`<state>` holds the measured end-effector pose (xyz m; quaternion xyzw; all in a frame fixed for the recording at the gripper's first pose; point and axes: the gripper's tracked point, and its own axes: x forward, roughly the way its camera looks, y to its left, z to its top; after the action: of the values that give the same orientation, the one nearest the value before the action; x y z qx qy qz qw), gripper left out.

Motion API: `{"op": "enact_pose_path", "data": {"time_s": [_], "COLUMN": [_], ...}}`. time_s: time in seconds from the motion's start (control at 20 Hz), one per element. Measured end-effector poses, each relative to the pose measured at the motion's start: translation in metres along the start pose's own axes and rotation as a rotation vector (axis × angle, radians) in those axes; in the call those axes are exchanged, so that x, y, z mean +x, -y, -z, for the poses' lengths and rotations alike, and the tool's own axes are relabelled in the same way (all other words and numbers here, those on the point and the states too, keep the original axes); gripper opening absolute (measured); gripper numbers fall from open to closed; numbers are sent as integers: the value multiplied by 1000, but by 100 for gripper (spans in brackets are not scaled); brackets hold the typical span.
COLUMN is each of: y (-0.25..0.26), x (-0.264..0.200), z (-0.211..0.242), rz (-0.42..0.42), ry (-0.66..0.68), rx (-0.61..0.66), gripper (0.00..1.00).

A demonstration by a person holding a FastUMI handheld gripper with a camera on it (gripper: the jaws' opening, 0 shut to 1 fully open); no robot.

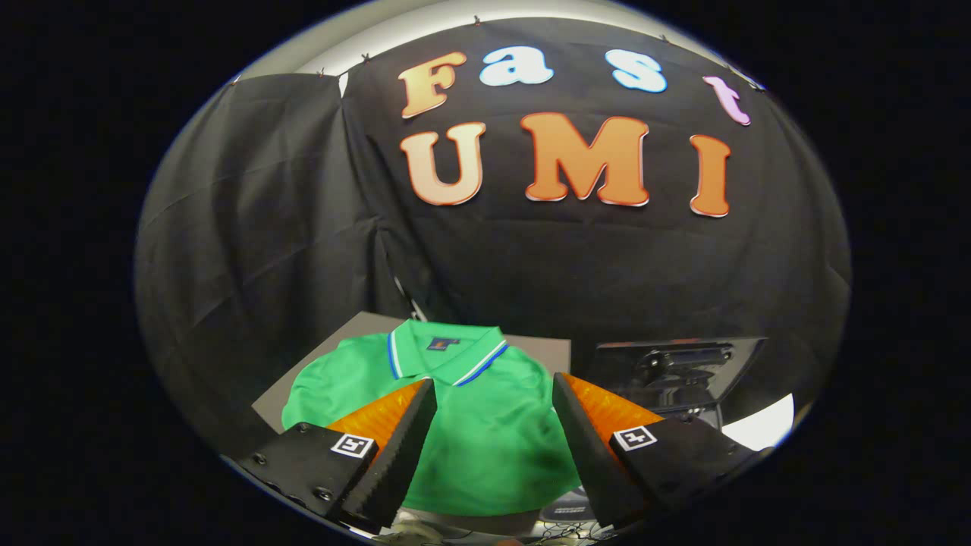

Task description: Put the clothes into the washing machine and then close the washing machine lid.

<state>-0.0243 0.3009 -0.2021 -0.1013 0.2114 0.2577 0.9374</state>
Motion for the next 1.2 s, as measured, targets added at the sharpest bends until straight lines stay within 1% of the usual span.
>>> {"op": "enact_pose_path", "data": {"time_s": [0.2, 0.35, 0.5, 0.7, 0.85, 0.95, 1.1, 1.2], "y": [-38, -51, -50, -49, -55, -60, -62, -60], "x": [24, 39, 42, 43, 42, 40, 43, 43], "z": [32, 53, 58, 67, 68, 69, 70, 69], "rz": [-48, -47, -25, -7, -15, -38, -83, -82], "ry": [-90, -145, -169, -184, -182, -189, -204, -211], "rx": [-29, -50, -95, -114, -147, -133, -140, -128], "gripper": [99, 99, 99, 99, 98, 84, 68, 51]}}
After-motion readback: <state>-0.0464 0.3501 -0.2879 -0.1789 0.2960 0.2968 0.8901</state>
